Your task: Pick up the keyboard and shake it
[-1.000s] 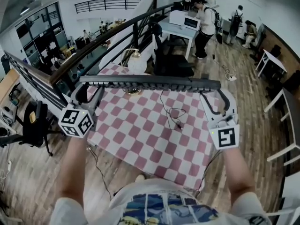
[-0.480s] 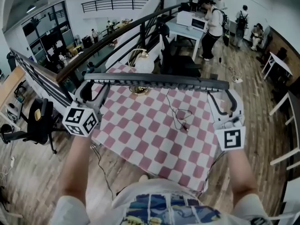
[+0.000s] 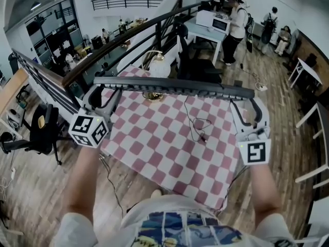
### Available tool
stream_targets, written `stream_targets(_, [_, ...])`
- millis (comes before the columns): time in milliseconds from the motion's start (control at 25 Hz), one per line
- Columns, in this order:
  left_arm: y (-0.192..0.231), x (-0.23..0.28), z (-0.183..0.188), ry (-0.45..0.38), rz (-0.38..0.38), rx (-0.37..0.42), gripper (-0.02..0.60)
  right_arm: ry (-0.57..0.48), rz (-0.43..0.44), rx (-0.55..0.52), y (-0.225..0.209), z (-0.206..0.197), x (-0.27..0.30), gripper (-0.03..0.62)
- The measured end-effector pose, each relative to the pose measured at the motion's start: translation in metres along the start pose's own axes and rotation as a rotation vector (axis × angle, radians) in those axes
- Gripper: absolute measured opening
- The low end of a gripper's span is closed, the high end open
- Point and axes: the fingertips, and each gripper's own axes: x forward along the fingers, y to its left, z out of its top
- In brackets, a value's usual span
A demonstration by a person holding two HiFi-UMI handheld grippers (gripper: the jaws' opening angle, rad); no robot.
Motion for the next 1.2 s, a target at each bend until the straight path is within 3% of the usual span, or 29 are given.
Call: stream_targets(1200, [0.000,0.009,-0.002,0.000,-0.001,0.005,0.258,0.048,-0.002,0.006,0.000,-0.015,0.004,0.212])
